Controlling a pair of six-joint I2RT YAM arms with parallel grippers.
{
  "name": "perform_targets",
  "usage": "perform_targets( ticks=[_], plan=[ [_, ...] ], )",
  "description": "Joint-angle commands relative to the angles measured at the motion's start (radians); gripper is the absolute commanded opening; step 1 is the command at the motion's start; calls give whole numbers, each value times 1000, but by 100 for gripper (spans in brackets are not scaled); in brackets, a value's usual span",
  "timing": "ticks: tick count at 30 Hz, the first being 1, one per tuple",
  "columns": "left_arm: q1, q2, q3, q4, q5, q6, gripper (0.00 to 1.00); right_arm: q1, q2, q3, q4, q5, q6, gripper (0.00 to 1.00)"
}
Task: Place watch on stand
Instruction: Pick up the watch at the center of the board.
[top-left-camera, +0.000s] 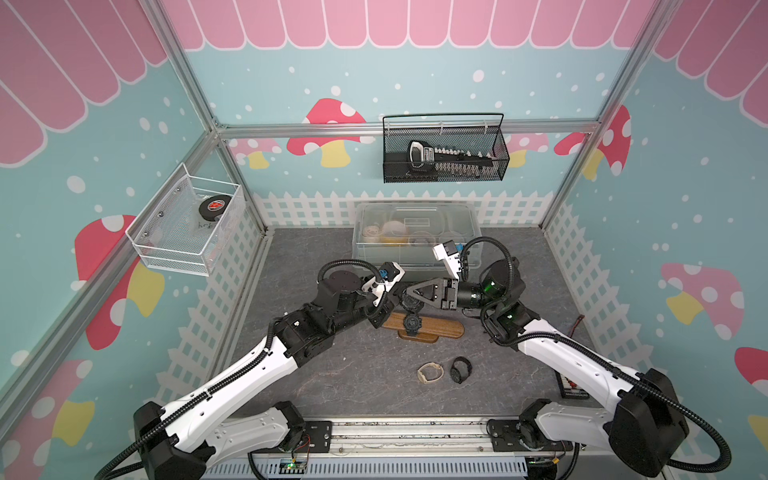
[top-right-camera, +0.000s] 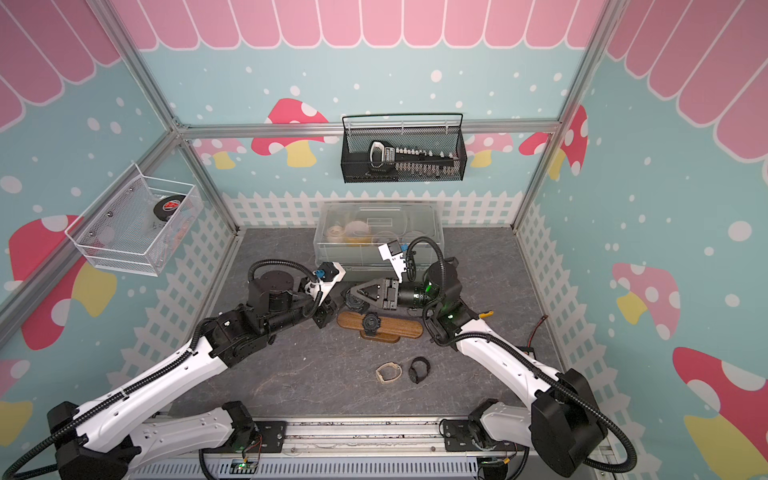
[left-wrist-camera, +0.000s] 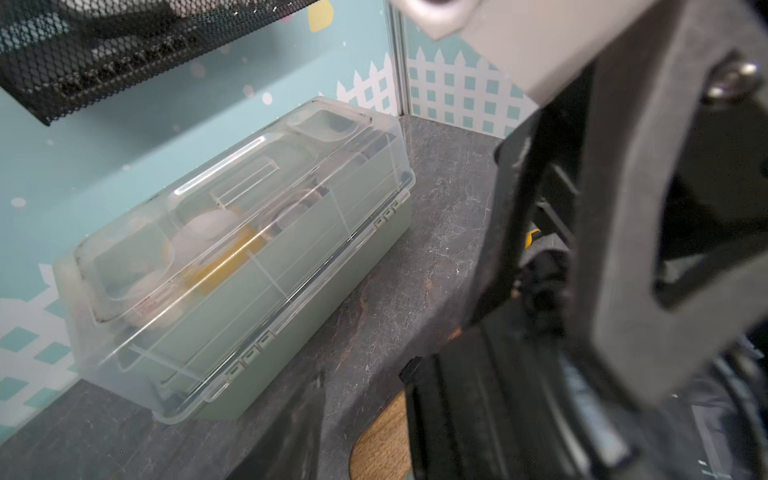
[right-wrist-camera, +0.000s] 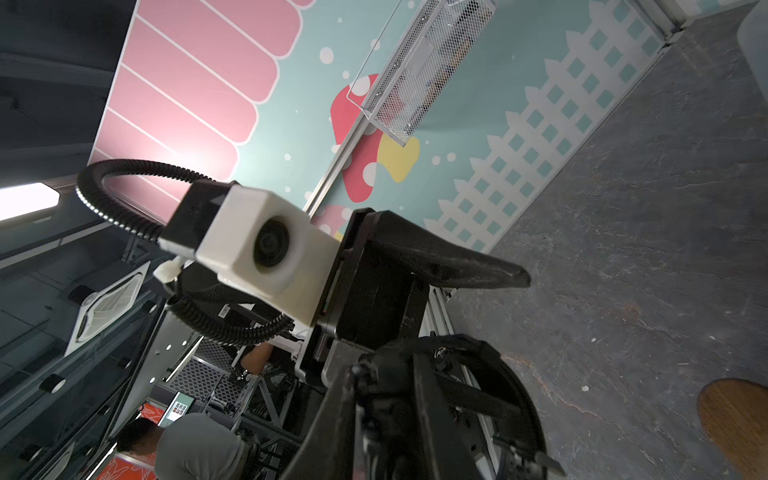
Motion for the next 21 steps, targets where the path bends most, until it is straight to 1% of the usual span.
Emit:
perform_targets(
  ticks=[1,5,8,15,17,21],
  plan=[
    [9,-14,20,59,46,-53,53,16,18,-4,74,14,26,0],
    [24,-57,-9,75,57,-100,53,16,31,7,74,34,12,0],
    [43,-102,-37,101,64,-159,53,15,48,17,74,55,4,0],
    [105,-163,-66,129,141,-325,53,3,75,22,72,134,-22,0],
    [120,-166,-74,138,166,-387,55,1,78,26,74,161,-30,0],
    [163,-155,-108,224,272,-558,56,-2,76,32,75,212,-36,0]
  ],
)
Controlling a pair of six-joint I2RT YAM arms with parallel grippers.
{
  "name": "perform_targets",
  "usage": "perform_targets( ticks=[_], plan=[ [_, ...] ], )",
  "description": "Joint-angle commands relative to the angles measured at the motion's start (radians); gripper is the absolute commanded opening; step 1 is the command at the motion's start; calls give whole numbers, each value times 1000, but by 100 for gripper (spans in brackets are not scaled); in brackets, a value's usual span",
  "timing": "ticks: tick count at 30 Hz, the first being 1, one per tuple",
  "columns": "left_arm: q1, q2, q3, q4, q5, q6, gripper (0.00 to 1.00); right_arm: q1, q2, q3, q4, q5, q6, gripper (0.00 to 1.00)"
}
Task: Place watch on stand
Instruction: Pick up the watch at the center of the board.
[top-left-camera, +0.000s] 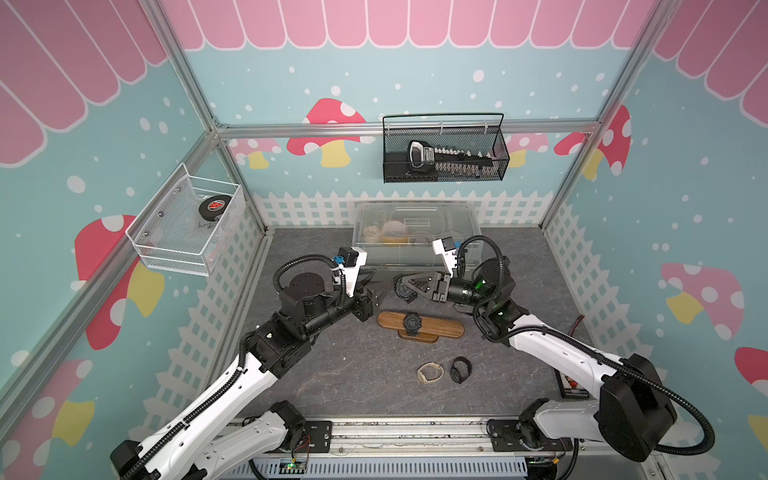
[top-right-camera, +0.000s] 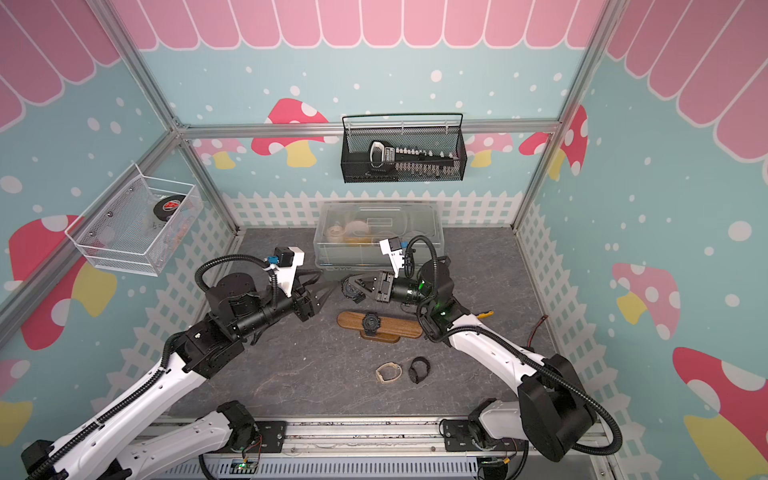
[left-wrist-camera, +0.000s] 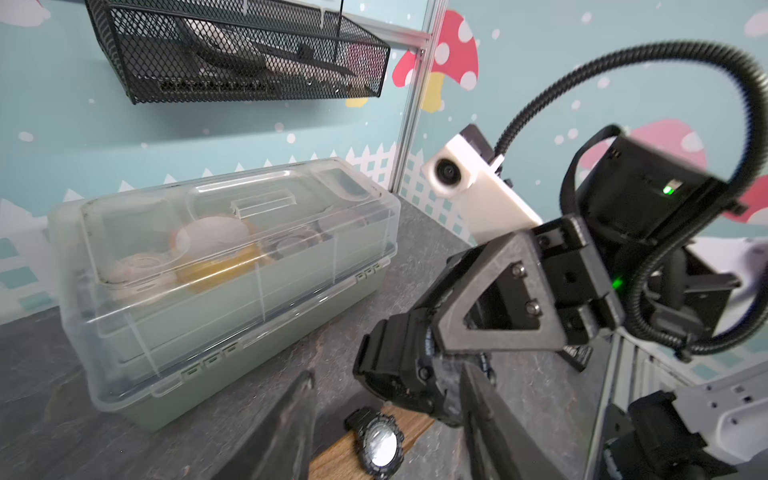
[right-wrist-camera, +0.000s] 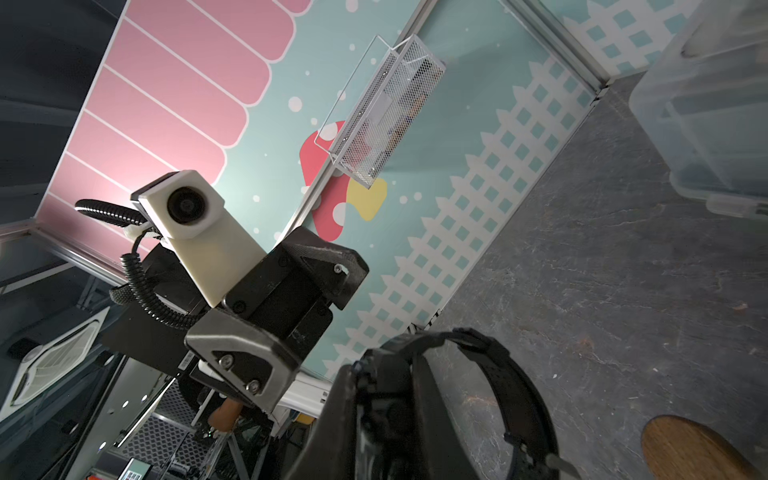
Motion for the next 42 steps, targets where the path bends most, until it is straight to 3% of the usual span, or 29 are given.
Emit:
perform_targets(
  ticks=[1,12,19,21,26,29,32,38,42],
  plan=[
    [32,8,-31,96,124,-197,56,-7,-4,26,29,63,-8,0],
    [119,163,-39,281,473,-603,53,-29,14,43,47,91,-21,0],
    [122,332,-24,466,663,-786,35,-30,21,49,51,81,-17,0],
    [122,344,-21,478,662,-790,34,-30,19,46,52,83,-17,0],
    [123,325,-11,440,642,-752,20,-32,14,40,46,88,-23,0],
    [123,303,0,377,629,-707,1,-33,17,40,39,87,-25,0],
    [123,272,8,322,608,-659,0,-34,20,38,42,83,-22,0],
    [151,228,13,246,622,-609,0,-61,-8,23,26,74,-20,43],
    [176,200,10,159,639,-565,0,-93,-81,18,-115,98,-102,54]
  ],
)
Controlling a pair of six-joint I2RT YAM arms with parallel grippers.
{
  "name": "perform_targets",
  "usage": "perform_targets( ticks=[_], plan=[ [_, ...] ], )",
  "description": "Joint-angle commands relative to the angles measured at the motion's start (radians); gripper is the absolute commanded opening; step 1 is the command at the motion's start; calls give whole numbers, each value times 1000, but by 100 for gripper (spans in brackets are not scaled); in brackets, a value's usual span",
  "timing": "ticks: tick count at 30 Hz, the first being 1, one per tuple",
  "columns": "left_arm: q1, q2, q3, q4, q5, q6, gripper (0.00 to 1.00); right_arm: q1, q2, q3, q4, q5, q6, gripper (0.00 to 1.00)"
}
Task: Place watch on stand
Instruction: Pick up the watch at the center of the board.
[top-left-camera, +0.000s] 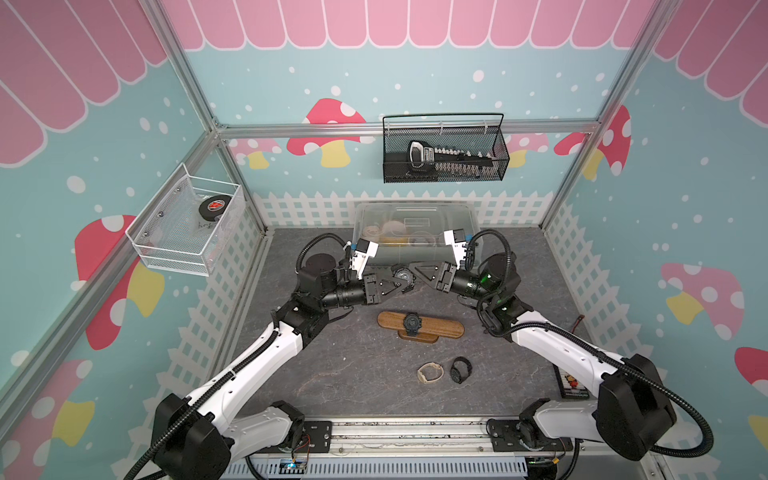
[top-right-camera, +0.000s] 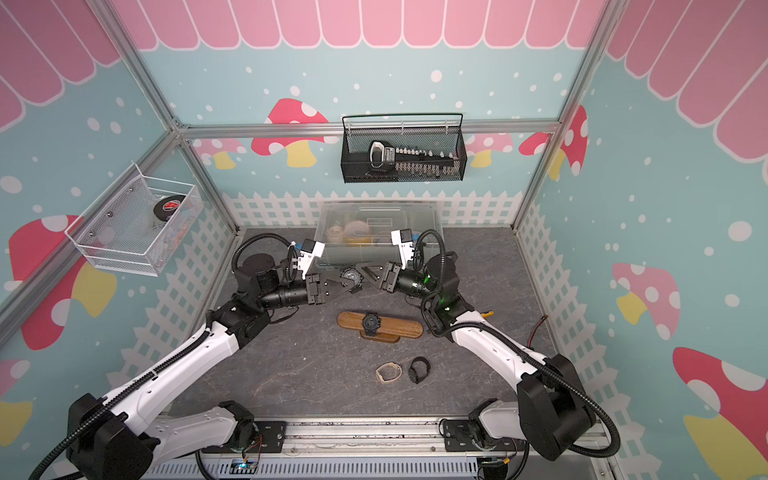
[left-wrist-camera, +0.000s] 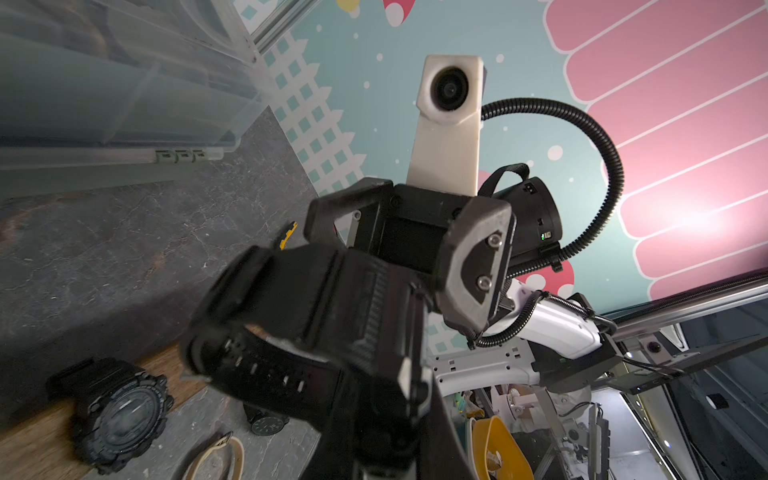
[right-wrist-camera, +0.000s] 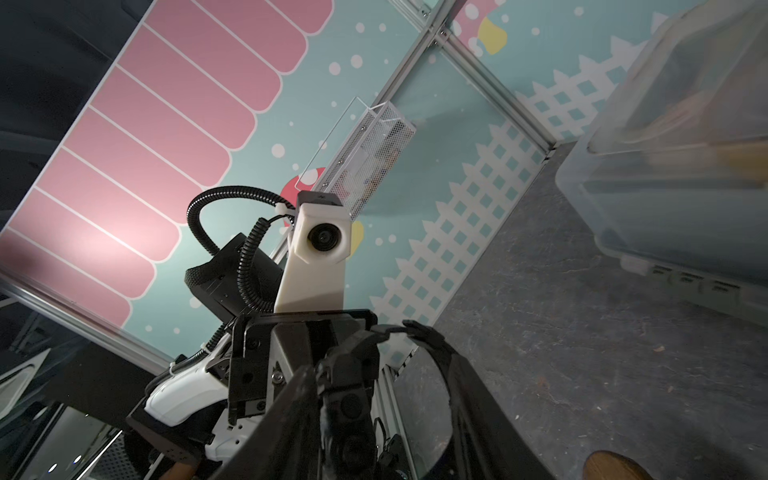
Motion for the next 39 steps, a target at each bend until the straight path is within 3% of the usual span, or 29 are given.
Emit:
perform_targets(
  ticks=[1,7,14,29,35,39],
  plan=[
    [23,-42,26,-83,30,74,0,-20,-90,6,-152,48,-100,56],
    [70,-57,0,-121,97,88,0,-18,-231,41,-540,201,-341,58],
    [112,-39,4,-191,161,147,0,-18,-294,32,-749,296,-441,57],
    [156,6,-15,-270,330,244,0,-19,-349,-15,-928,383,-520,54],
    [156,3,-23,-270,384,276,0,-19,-325,-11,-918,359,-519,53],
    [156,3,-21,-269,394,282,0,-18,-315,-19,-853,276,-512,53]
  ],
)
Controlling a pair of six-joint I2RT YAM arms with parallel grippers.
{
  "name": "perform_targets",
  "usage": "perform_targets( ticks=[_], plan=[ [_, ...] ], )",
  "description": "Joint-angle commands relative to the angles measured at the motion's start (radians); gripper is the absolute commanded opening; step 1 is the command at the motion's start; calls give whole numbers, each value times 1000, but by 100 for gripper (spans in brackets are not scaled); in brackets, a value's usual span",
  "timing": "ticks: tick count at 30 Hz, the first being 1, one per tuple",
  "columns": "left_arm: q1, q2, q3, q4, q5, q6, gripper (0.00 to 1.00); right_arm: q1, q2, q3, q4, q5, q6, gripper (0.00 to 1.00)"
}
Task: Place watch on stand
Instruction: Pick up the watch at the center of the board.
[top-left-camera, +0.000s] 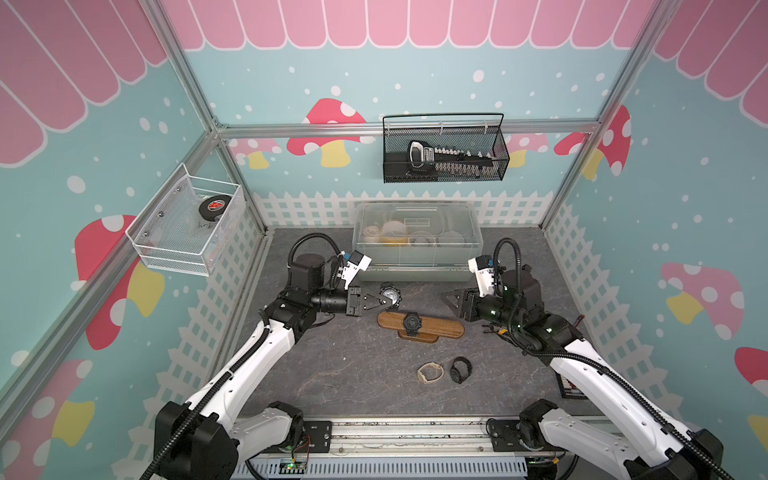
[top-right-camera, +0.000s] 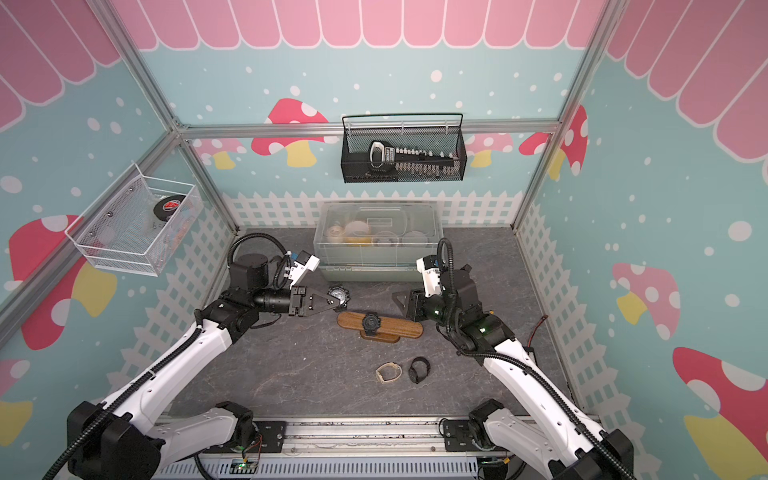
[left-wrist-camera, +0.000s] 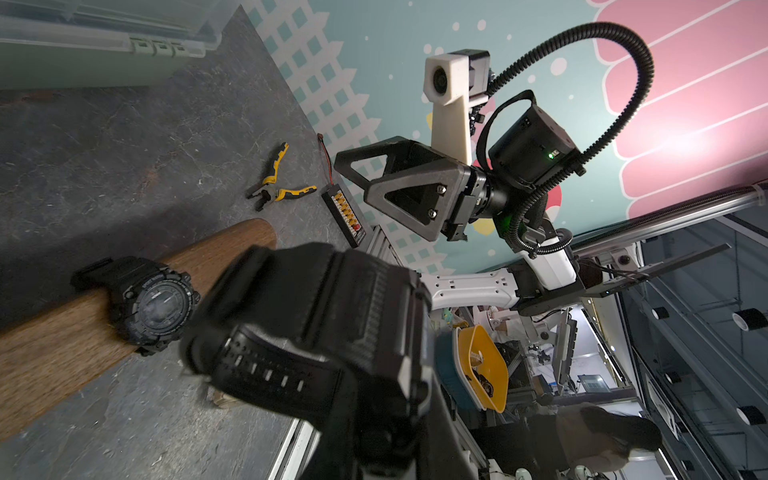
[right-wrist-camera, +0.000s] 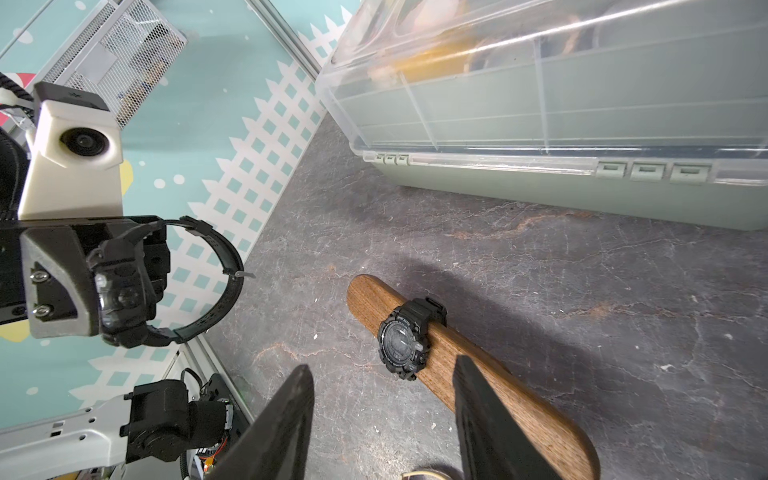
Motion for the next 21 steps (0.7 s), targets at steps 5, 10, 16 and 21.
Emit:
perform_targets(
  ticks=[5,10,16,21],
  plan=[
    [5,1,-10,1,48,35,0,4,20,-28,202,-229,45,57],
    [-3,8,-5,3,69,40,0,35,41,-15,298,-298,79,58],
    [-18,26,-2,4,89,45,0,105,97,31,320,-318,73,58],
    [-24,51,-1,-9,94,57,0,131,140,51,343,-325,78,57]
  ],
)
